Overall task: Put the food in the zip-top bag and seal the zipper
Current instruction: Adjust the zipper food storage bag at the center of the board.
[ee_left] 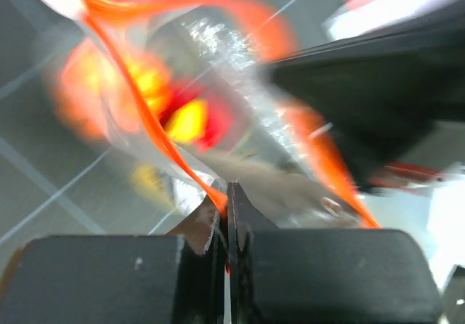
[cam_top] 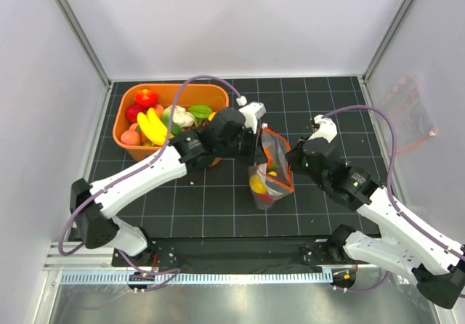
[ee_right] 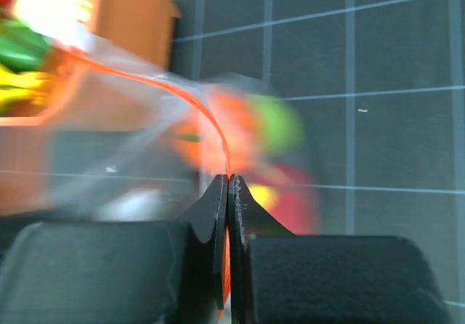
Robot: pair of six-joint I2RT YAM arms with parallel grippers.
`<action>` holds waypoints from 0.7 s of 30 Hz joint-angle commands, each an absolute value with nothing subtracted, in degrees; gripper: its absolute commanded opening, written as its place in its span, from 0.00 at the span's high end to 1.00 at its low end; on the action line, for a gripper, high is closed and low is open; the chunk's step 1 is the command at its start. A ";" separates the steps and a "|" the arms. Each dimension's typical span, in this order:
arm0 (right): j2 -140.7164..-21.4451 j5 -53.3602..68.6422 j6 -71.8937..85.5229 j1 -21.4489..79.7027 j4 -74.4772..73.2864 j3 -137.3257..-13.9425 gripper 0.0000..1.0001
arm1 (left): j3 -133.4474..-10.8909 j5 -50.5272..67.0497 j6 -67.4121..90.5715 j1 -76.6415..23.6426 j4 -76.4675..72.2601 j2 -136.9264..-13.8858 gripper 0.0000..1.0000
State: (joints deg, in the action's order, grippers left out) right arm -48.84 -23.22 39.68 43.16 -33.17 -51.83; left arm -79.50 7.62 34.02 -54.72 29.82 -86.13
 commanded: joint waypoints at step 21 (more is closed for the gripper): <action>-55.38 -27.07 26.98 43.42 -44.92 -66.99 0.99 | -83.06 8.69 34.28 -49.66 30.59 -82.61 1.00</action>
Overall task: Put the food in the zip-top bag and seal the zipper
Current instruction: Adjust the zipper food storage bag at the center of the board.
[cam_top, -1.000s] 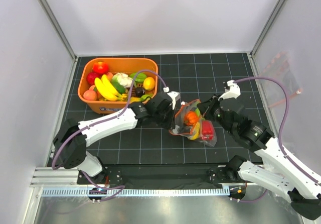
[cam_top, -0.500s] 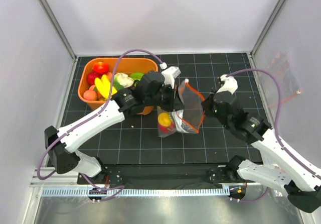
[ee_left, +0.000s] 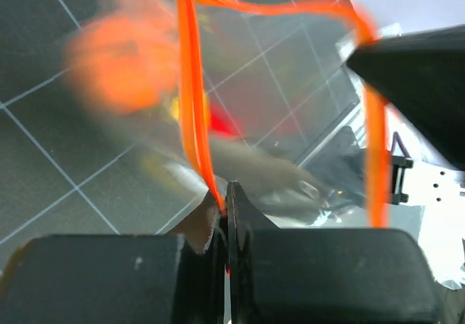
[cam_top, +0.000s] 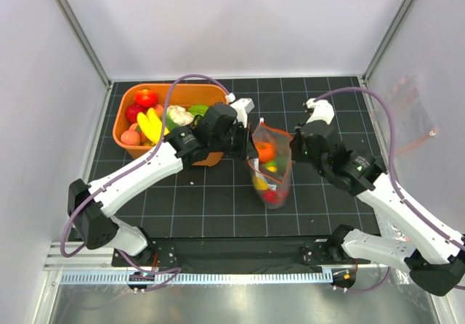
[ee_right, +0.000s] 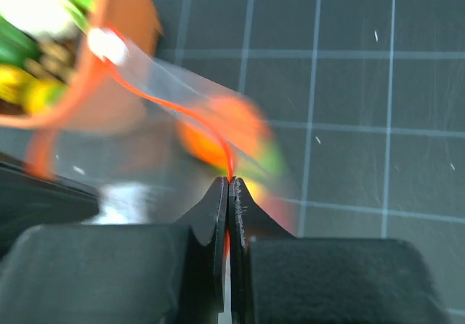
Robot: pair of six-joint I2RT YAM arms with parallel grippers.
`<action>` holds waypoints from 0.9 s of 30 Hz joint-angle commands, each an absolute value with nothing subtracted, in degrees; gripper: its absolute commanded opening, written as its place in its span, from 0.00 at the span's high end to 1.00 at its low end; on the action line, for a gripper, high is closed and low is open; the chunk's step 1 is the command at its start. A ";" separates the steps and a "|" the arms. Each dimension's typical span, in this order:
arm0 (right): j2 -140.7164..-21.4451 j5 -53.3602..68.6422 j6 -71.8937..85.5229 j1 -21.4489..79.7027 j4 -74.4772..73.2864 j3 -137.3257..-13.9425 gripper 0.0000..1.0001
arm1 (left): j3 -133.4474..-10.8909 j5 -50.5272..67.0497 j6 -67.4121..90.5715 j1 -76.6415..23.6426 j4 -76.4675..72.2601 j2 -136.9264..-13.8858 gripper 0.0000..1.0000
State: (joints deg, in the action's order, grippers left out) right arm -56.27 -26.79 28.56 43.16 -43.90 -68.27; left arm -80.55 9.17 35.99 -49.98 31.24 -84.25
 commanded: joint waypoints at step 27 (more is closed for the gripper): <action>-61.96 -19.87 21.62 43.33 -52.38 -74.44 0.50 | -85.08 8.09 31.11 -49.57 32.17 -85.34 1.00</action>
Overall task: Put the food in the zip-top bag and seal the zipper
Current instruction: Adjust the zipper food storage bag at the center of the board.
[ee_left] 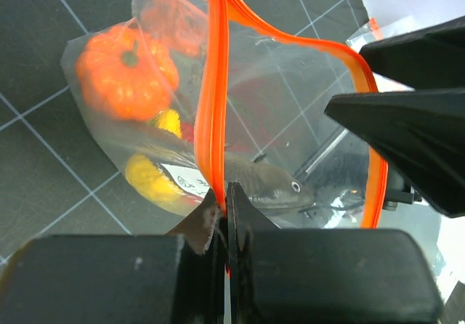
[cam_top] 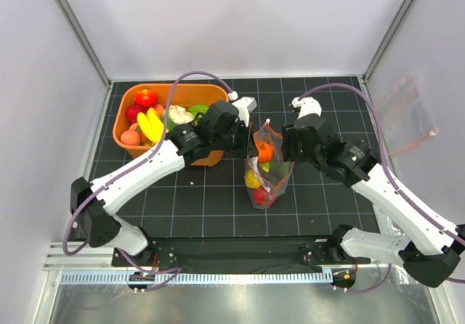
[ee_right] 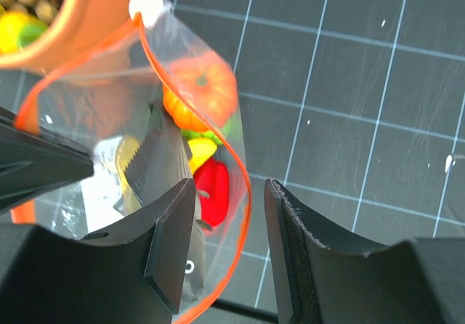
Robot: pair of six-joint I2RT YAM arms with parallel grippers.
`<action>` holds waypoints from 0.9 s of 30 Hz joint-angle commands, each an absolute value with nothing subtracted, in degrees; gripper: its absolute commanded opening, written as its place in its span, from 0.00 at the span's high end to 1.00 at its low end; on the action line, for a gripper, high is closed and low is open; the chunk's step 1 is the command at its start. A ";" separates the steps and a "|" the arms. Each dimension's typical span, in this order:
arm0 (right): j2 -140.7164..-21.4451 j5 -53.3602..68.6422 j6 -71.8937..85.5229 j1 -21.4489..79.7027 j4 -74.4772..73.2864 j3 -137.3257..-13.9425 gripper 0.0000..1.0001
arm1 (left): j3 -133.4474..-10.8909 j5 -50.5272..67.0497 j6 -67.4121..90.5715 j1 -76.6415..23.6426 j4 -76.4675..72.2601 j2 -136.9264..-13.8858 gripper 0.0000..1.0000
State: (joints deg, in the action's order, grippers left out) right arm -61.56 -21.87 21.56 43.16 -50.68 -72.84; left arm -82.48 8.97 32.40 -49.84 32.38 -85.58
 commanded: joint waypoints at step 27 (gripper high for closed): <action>-63.19 -35.94 22.76 43.33 -47.21 -70.05 0.99 | -89.22 10.20 29.53 -45.19 31.02 -90.71 0.27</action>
State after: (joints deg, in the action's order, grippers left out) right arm -63.18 -34.41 22.35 43.16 -51.64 -71.81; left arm -89.41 10.57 30.74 -47.29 32.47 -94.19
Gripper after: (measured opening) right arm 0.065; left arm 0.713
